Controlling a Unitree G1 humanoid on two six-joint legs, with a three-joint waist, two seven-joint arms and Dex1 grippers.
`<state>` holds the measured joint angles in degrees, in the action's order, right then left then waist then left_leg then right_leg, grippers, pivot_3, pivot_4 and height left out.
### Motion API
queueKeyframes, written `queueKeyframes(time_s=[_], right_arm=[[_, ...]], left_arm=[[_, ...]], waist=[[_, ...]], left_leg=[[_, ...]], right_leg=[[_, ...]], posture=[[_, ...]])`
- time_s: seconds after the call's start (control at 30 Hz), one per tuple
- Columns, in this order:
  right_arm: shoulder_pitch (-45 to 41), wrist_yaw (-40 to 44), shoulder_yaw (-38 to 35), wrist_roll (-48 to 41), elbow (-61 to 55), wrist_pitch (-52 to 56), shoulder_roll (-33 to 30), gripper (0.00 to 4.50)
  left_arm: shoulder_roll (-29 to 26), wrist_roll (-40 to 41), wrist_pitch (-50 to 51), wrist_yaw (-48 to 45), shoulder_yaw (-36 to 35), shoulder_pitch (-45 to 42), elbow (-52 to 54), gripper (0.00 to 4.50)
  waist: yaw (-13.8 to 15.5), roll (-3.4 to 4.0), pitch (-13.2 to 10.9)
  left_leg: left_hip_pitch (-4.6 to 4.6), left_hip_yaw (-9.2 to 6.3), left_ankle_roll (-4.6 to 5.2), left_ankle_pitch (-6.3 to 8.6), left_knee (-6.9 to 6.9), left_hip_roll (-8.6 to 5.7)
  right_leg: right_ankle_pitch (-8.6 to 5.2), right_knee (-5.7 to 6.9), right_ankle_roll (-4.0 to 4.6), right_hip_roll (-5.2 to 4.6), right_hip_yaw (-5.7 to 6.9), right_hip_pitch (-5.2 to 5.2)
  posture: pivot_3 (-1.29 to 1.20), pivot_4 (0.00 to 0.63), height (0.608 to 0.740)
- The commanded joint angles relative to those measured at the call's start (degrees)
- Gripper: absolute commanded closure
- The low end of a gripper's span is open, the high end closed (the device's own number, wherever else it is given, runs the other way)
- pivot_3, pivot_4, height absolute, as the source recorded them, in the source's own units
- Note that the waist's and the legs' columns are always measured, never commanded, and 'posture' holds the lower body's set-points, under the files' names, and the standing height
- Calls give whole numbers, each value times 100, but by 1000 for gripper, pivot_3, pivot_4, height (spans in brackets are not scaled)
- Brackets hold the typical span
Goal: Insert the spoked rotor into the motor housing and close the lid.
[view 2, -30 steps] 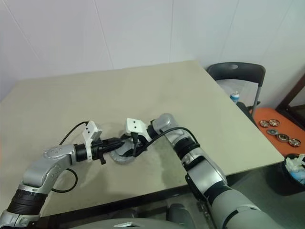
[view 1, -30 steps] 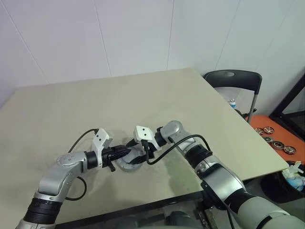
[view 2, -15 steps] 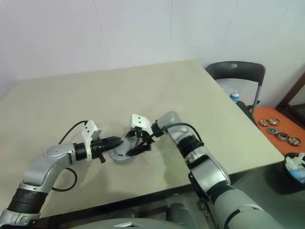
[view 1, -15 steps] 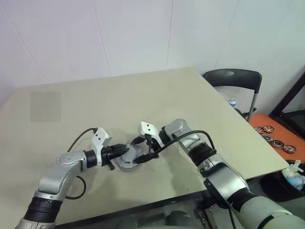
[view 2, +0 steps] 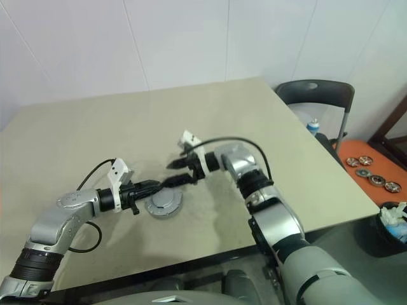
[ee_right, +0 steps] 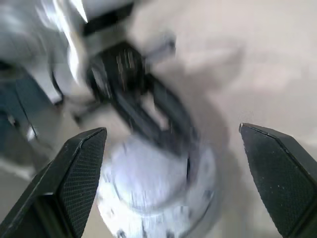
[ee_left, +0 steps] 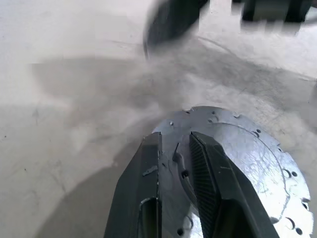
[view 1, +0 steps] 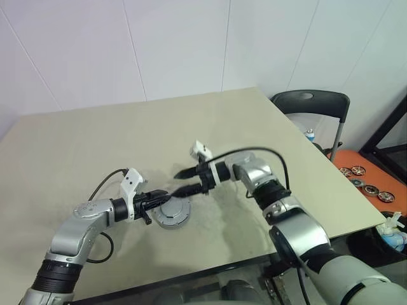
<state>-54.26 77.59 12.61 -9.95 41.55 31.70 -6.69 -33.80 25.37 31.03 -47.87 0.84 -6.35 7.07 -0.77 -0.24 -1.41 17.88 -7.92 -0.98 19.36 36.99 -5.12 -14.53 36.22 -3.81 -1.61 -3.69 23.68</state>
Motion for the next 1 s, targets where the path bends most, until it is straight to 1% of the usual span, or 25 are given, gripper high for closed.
queueKeyframes(time_s=[0.03,0.1,0.17,0.23,0.33,0.4,0.53,0.67,0.83,1.0], right_arm=[[-130,95,-136,-184,-287,208,-235,10],[-148,153,-148,-237,-307,482,-419,10],[-127,263,-78,-242,-377,723,-610,10],[-31,482,97,-241,-595,977,-850,10],[-104,740,243,-433,-788,2006,-1153,10],[-131,815,322,-519,-893,2379,-1261,10],[-67,546,340,-488,-929,2358,-1211,10],[-149,218,280,-476,-665,2338,-1020,10],[-51,136,416,-461,-793,2275,-974,10],[105,168,705,-299,-913,1989,-1094,10]], left_arm=[[-104,-97,-42,11,-112,4,-60,3568],[-115,-106,-64,8,-115,29,-77,3568],[-133,-125,-74,12,-110,46,-88,3568],[-169,-125,-52,4,-117,69,-70,3568],[-376,60,155,-207,-182,242,160,3568],[-541,156,253,-361,-227,409,321,3568],[-861,182,288,-586,-297,680,408,3568],[-1017,173,299,-635,-412,746,318,3568],[-1009,172,343,-491,-519,661,322,3568],[-958,177,410,-362,-523,681,451,3568]], waist=[[7,-1,1],[3,-4,2],[2,-4,2],[2,-4,3],[-30,-4,3],[-40,-3,2],[-23,-1,2],[11,-1,2],[8,-4,2],[-4,-4,2]], left_leg=[[6,0,0,0,0,0],[30,0,-1,0,6,-2],[58,3,-27,-15,13,-3],[61,4,-28,-16,11,-3],[65,6,-27,-15,8,-1],[64,10,-20,-11,6,1],[65,11,-1,0,5,2],[64,11,0,0,8,0],[66,11,-2,-1,11,-3],[73,11,-23,-13,7,-1]], right_leg=[[0,-2,0,-1,0,5],[0,-5,-1,-3,1,27],[5,-2,-7,-6,-1,57],[6,-2,-8,-7,-1,62],[6,-2,-8,-7,-1,68],[6,-1,-8,-6,-4,71],[6,0,-8,-6,-4,73],[6,0,-8,-6,-3,69],[6,-1,-8,-8,-3,69],[6,-1,-8,-8,-3,78]], posture=[[0,0,740],[0,0,740],[0,0,740],[0,0,740],[0,0,740],[0,0,740],[0,0,740],[0,0,740],[0,0,740],[0,0,740]])
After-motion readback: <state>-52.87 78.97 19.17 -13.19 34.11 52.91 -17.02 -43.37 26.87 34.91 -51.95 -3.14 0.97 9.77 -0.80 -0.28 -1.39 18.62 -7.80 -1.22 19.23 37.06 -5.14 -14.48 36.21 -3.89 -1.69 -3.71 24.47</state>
